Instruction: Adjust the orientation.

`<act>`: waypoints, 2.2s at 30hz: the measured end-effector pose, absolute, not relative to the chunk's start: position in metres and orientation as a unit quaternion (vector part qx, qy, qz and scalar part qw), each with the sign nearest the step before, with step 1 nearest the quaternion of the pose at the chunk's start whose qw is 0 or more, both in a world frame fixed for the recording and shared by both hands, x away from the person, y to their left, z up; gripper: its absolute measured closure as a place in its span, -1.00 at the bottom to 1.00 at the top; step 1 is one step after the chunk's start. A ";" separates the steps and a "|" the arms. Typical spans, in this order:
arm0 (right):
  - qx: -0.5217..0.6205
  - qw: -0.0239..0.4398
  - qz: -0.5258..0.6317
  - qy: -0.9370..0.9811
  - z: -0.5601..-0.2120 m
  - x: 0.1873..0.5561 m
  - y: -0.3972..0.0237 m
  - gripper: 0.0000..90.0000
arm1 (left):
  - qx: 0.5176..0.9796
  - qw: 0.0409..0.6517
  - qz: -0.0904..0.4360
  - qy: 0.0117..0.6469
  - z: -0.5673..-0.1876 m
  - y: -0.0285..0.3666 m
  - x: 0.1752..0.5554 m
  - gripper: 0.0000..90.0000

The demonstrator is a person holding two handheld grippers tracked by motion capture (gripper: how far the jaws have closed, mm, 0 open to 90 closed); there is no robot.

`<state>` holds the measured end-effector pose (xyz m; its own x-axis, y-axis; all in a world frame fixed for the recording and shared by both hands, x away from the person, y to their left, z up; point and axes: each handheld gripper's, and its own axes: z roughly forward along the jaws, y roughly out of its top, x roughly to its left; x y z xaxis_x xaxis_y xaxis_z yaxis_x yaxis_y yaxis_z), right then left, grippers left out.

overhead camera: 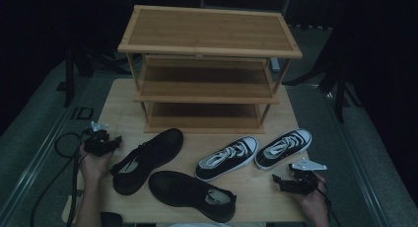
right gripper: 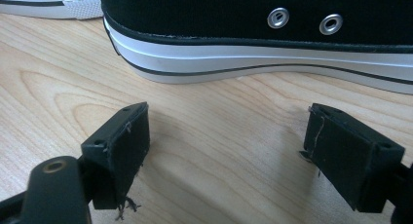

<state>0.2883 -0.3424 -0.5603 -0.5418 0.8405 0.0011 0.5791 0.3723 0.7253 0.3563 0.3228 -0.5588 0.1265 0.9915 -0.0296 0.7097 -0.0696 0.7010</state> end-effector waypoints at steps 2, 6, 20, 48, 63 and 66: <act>0.440 0.188 0.347 0.807 -0.560 0.288 -0.342 -0.62 | 0.695 0.299 0.228 0.613 -0.555 0.322 0.356 0.13; 0.440 0.189 0.347 0.807 -0.560 0.288 -0.342 -0.62 | 0.709 0.296 0.227 0.598 -0.545 0.319 0.356 0.19; 0.440 0.189 0.347 0.806 -0.560 0.288 -0.342 -0.62 | 0.748 0.319 0.203 0.545 -0.513 0.313 0.339 0.23; 0.442 0.190 0.346 0.806 -0.560 0.288 -0.342 -0.62 | 0.827 0.320 0.138 0.440 -0.446 0.278 0.304 0.29; 0.442 0.190 0.346 0.805 -0.560 0.288 -0.342 -0.62 | 0.858 0.301 0.109 0.402 -0.449 0.255 0.296 0.50; 0.442 0.190 0.346 0.805 -0.560 0.288 -0.342 -0.62 | 0.862 0.296 0.107 0.397 -0.452 0.250 0.298 0.55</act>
<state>0.2877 -0.3423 -0.5603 -0.5373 0.8434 0.0002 0.5805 0.3696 0.7255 0.2985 0.2503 -0.4522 0.6623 0.7475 -0.0508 0.6214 -0.5101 0.5947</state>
